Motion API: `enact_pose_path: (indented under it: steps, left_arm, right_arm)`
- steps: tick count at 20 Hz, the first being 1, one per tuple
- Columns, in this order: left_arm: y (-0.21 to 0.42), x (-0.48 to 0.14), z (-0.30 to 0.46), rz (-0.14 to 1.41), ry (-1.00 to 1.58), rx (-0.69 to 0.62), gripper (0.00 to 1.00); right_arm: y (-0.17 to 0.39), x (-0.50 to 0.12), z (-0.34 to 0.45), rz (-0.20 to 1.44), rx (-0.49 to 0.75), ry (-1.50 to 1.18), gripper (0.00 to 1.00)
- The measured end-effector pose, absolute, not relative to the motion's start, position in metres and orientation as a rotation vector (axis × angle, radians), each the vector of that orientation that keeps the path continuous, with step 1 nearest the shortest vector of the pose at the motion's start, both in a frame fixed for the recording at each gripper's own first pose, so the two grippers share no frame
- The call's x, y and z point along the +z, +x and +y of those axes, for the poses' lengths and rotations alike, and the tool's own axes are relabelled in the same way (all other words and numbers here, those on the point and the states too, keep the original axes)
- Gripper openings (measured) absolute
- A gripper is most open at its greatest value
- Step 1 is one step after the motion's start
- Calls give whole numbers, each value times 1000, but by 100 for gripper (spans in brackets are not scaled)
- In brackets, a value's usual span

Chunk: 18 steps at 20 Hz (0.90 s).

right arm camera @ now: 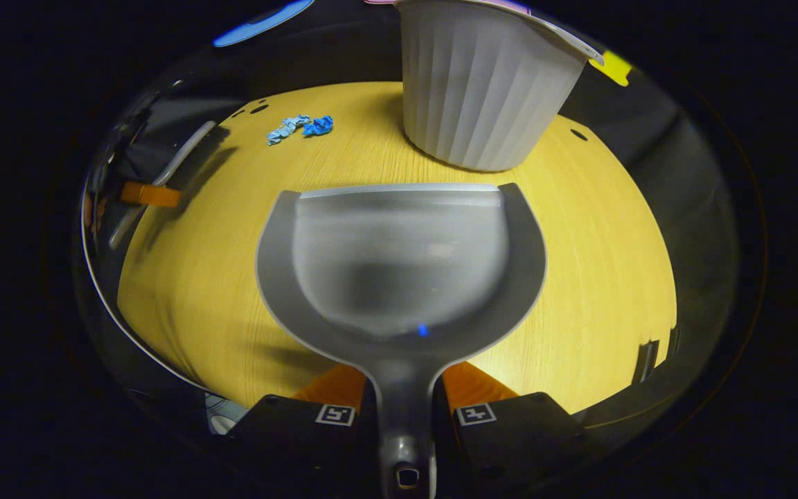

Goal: Pick up the small broom and dustpan from the desktop, sweep the trash into the dustpan with the broom, and then empty the trash into the garbage bin.

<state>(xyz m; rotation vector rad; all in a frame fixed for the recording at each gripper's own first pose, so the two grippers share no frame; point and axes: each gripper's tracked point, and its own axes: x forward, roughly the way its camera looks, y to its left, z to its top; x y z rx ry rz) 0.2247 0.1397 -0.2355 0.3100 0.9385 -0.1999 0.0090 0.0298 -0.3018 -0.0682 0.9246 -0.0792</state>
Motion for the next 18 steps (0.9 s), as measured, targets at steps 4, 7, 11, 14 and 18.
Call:
enact_pose_path:
  steps: [4, 7, 11, 14, 18]
  left_arm:
    - [294, -231, 127, 937, 503, -235, 26]
    - [334, -243, 107, 983, 634, -282, 26]
    - [366, -236, 79, 950, 827, -391, 26]
    - [364, -238, 43, 964, 905, -500, 29]
    - [347, -241, 19, 962, 988, -618, 26]
  right_arm:
    - [-6, -295, 35, 924, -80, -12, 38]
    - [-17, -293, 32, 929, -92, -17, 38]
    - [-21, -302, 29, 945, -77, -58, 38]
    - [-19, -313, 34, 966, -37, -77, 38]
    - [-17, -320, 37, 975, 2, -87, 38]
